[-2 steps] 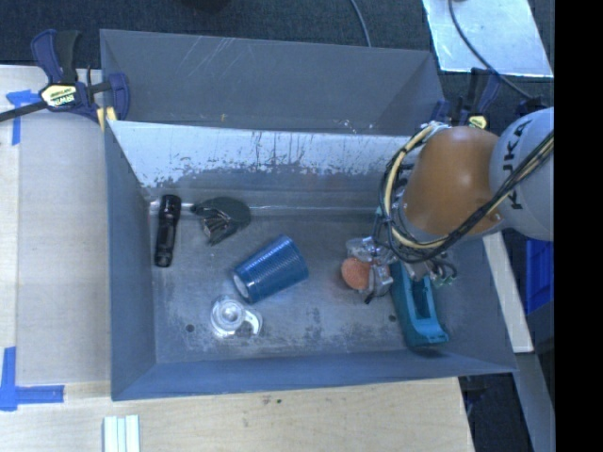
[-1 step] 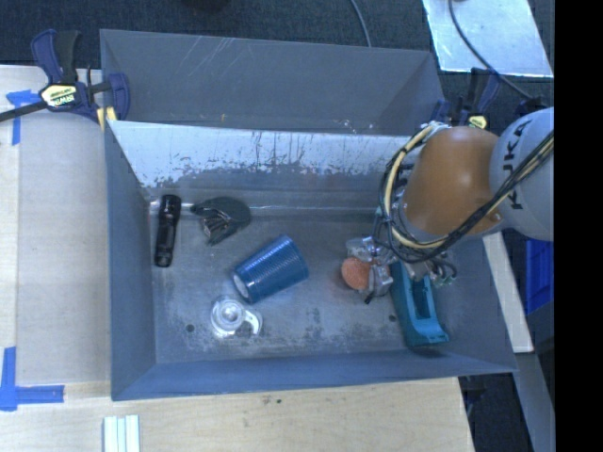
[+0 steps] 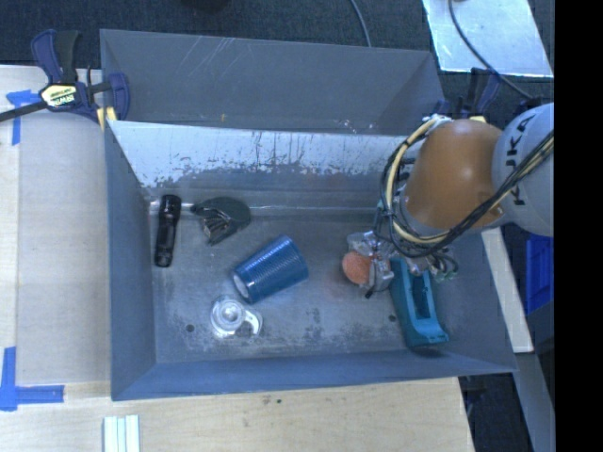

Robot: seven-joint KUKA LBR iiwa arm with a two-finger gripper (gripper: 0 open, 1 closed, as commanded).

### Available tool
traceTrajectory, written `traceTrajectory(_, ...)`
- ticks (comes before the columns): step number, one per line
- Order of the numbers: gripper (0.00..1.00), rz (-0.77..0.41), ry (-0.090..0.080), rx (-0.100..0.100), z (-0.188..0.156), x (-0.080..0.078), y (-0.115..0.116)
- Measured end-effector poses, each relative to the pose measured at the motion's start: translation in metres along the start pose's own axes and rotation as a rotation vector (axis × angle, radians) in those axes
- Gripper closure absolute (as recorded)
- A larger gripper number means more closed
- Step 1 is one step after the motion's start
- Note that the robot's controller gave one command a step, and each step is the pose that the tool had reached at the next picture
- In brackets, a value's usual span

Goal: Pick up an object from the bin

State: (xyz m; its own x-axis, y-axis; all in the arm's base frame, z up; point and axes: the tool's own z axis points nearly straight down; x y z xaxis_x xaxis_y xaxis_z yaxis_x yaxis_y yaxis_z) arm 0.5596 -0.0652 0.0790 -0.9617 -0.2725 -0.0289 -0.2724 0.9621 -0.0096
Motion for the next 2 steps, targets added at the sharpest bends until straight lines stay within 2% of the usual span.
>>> traceTrajectory(1, 1.0, 0.001, 0.0, 0.0, -0.0015, 0.0049, 0.0077)
traceTrajectory(2, 1.0, -0.001, 0.008, -0.004, -0.0108, 0.0067, 0.0084)
